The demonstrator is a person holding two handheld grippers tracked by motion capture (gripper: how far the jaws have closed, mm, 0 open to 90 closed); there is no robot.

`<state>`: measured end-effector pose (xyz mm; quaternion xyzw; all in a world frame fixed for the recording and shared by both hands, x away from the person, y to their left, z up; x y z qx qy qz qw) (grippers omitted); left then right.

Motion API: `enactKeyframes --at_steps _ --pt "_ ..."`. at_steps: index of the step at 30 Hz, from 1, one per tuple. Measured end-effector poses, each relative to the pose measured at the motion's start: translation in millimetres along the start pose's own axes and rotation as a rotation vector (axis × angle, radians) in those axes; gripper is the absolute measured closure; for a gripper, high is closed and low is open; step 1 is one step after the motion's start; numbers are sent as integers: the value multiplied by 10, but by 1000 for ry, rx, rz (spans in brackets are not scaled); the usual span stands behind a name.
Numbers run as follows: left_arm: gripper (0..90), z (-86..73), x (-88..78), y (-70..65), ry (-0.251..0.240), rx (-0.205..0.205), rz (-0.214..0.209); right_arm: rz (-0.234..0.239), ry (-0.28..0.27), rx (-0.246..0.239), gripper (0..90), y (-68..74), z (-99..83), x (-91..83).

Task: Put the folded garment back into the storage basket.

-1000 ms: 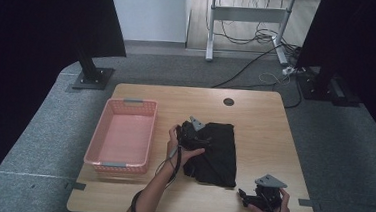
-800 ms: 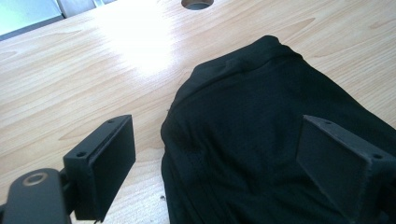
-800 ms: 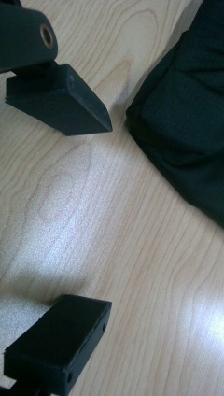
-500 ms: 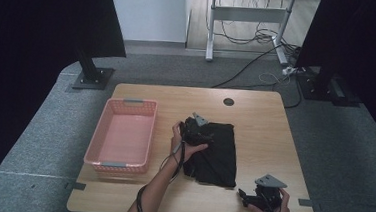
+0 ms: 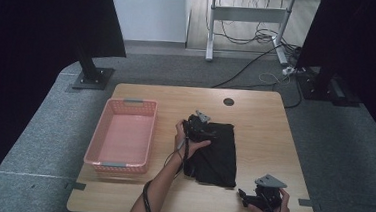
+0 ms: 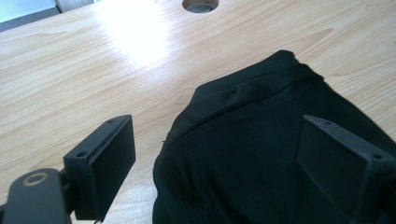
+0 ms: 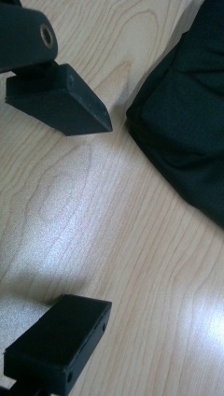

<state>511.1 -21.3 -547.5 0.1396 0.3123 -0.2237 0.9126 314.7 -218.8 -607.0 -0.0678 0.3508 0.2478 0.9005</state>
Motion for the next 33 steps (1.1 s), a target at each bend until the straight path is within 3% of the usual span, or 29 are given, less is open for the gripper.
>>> enactKeyframes --at_steps 13,25,33 --pt "124 -138 215 39 58 -30 -6 0 0 0 120 0 0 0" --pt "47 -237 315 90 98 6 21 0 0 0 120 0 0 0" --pt "39 -261 331 116 103 -13 -7 0 0 0 120 0 0 0"
Point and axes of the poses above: each handheld gripper's, and its own axes: x roughly forward along the jaws, z roughly out of its top, y roughly to its left, the point moved 7 cm from there along x, roughly forward along the jaws, and after that the axes turned 3 degrees about z, right-handed, at the moved point
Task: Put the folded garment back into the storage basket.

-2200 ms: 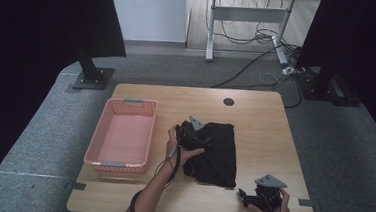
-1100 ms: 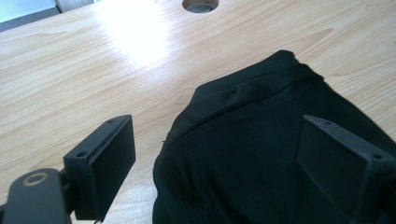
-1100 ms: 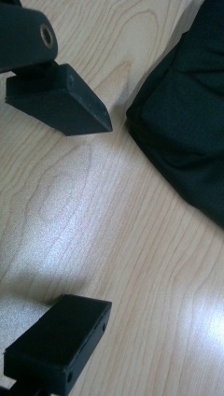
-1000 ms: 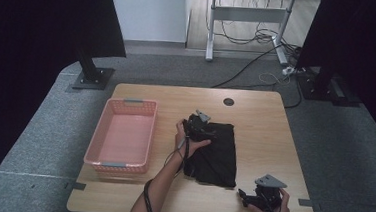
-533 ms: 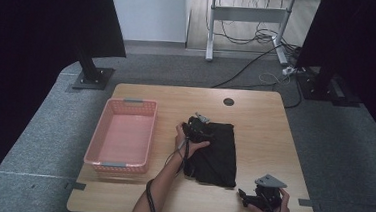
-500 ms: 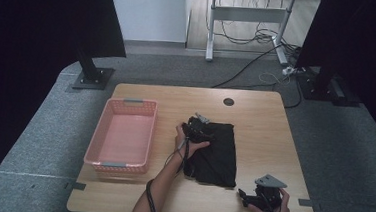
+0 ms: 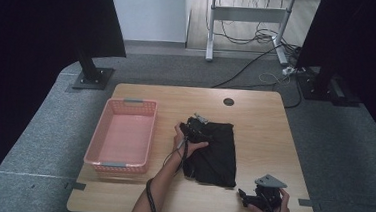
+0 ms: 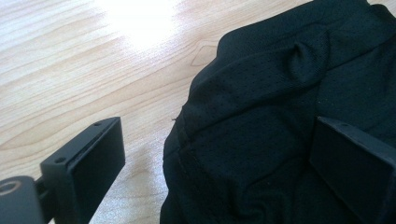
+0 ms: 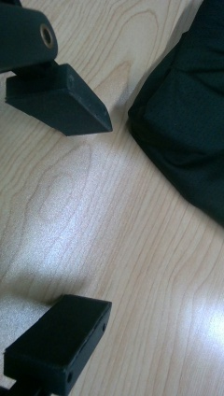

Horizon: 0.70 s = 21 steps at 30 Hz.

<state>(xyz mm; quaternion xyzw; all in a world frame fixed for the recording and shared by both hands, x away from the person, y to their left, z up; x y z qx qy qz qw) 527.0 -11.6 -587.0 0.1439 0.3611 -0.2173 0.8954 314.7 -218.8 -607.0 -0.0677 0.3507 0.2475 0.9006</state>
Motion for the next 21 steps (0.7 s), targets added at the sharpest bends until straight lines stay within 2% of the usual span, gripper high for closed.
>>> enactKeyframes --at_steps 5,11,16,19,21 --pt "43 -18 8 18 11 -26 -29 0 0 0 120 0 0 0" --pt "76 -57 19 35 16 -88 -86 0 0 0 120 0 0 0" --pt "97 -58 12 33 11 -83 -101 0 0 0 120 0 0 0" --pt "159 -53 -15 13 12 -72 -123 0 0 0 120 0 0 0" --pt "264 -51 -44 -29 3 -72 -155 0 0 0 120 0 0 0"
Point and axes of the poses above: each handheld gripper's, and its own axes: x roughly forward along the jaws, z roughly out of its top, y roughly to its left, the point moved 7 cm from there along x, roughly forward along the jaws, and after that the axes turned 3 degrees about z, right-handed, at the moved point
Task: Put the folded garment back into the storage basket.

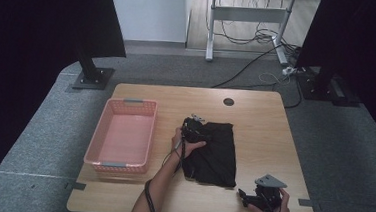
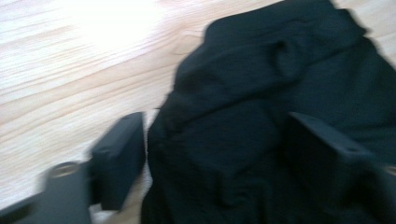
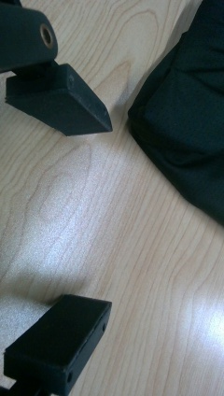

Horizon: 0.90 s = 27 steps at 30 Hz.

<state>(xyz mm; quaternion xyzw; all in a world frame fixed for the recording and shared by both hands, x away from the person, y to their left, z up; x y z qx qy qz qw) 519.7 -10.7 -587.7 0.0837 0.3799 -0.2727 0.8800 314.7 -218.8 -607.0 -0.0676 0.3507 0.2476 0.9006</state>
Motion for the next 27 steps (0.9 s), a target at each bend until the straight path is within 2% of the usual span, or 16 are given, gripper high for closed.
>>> enactKeyframes --at_steps 2,5,7,11,17,19,24,27 --pt "375 -6 -13 -30 -11 -4 -21 0 -1 0 119 0 0 1" --pt "468 -19 -24 -55 -27 -24 -42 0 -1 0 120 0 0 1" --pt "514 -26 -33 -71 -36 -18 -47 0 -1 0 120 0 0 1" --pt "557 -28 -49 -114 -56 8 -18 -2 -2 1 119 4 5 7" --pt "614 -24 -95 -165 -99 19 30 -1 -2 0 120 6 7 7" --pt "631 -6 -127 -192 -113 35 46 -1 -1 0 120 5 6 7" --pt "662 42 -212 -242 -140 50 56 4 -4 -2 136 10 5 3" --pt "662 52 -254 -255 -153 54 48 11 -8 -11 158 19 -2 -11"
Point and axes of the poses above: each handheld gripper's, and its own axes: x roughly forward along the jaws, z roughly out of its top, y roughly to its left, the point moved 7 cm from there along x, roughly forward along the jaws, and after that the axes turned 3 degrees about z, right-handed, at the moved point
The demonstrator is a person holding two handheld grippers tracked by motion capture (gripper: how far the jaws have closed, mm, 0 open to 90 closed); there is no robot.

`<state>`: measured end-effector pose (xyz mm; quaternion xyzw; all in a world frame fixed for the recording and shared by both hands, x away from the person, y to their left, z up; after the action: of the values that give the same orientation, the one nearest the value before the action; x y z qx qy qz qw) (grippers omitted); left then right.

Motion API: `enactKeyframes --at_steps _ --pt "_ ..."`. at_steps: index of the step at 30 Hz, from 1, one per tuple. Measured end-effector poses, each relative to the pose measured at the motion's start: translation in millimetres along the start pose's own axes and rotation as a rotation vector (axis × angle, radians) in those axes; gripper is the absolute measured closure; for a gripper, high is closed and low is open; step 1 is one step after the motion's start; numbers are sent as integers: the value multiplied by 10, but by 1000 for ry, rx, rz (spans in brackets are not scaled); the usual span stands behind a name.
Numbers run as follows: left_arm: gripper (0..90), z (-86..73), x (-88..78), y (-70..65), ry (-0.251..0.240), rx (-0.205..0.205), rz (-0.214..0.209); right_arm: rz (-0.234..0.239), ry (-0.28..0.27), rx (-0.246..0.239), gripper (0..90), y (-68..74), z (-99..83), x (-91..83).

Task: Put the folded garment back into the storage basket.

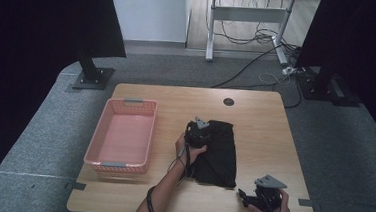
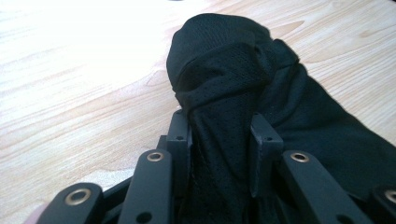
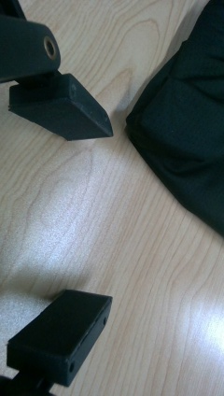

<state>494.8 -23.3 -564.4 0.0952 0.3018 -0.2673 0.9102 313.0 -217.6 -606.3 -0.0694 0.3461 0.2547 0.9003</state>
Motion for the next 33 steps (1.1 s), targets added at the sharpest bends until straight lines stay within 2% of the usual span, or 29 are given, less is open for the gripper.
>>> enactKeyframes --at_steps 7,11,18,24,27,33 --pt "662 21 -91 -13 -22 -4 -3 20 -3 -15 169 19 -6 -13" --pt "661 41 -128 -40 -26 8 5 29 -31 -20 169 36 7 -34" --pt "662 96 -203 -73 -43 15 6 35 -46 -18 170 68 18 -41" --pt "660 101 -202 -93 -46 17 11 55 -67 -26 172 108 46 -64" --pt "659 98 -194 -90 -45 14 11 79 -82 -16 172 122 67 -82" --pt "658 105 -201 -91 -45 21 12 96 -86 -11 174 132 92 -85"
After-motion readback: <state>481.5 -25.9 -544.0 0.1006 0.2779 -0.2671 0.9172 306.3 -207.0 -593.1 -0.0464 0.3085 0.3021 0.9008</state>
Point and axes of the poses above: each handheld gripper's, and its own axes: x roughly forward along the jaws, z roughly out of its top, y roughly to its left, the point moved 7 cm from there along x, roughly forward along the jaws, and after that the axes turned 3 degrees about z, right-handed, at the moved point
